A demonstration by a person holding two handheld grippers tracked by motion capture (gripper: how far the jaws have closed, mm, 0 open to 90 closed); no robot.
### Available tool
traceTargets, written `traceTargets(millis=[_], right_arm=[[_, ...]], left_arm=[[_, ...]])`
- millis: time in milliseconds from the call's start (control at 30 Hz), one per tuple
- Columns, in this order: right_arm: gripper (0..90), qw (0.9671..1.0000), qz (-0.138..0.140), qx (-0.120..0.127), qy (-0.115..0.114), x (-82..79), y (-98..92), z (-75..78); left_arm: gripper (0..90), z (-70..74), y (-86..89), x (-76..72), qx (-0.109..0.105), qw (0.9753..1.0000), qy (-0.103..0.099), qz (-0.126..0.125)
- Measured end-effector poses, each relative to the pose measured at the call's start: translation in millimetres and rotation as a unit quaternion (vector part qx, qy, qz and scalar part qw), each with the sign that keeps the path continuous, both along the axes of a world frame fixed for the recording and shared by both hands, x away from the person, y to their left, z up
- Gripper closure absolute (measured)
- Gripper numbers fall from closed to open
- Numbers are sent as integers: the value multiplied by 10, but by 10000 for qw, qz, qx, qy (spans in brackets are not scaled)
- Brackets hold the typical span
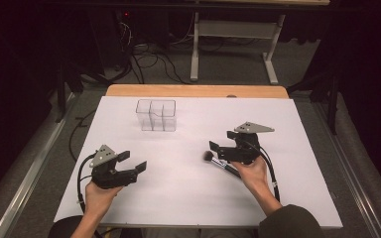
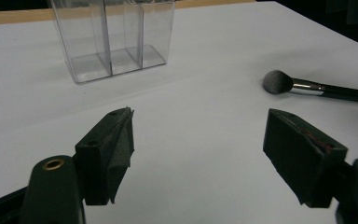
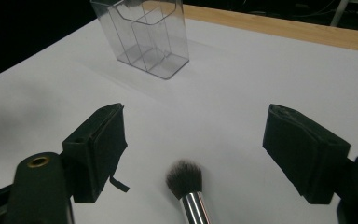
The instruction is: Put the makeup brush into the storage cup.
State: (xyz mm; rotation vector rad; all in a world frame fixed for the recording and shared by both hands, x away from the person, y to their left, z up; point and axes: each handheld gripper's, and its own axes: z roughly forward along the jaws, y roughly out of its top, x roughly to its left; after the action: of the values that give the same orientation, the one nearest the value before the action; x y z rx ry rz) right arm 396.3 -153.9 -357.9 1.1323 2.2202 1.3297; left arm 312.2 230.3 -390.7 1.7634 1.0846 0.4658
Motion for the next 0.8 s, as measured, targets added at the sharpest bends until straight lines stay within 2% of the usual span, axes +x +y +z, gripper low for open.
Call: traceTargets(millis=[100, 300, 800], right_arm=[[235, 9998, 46, -142, 107, -5, 8, 13], [236, 9984, 138, -531, 157, 5, 23, 38], [264, 9957, 343, -755, 401, 25, 23, 80]], left_arm=[[246, 1, 9, -1, -31, 10000, 2, 20], [246, -1, 3, 2, -11, 10000, 13, 4], [246, -1, 8, 3, -37, 10000, 19, 5]])
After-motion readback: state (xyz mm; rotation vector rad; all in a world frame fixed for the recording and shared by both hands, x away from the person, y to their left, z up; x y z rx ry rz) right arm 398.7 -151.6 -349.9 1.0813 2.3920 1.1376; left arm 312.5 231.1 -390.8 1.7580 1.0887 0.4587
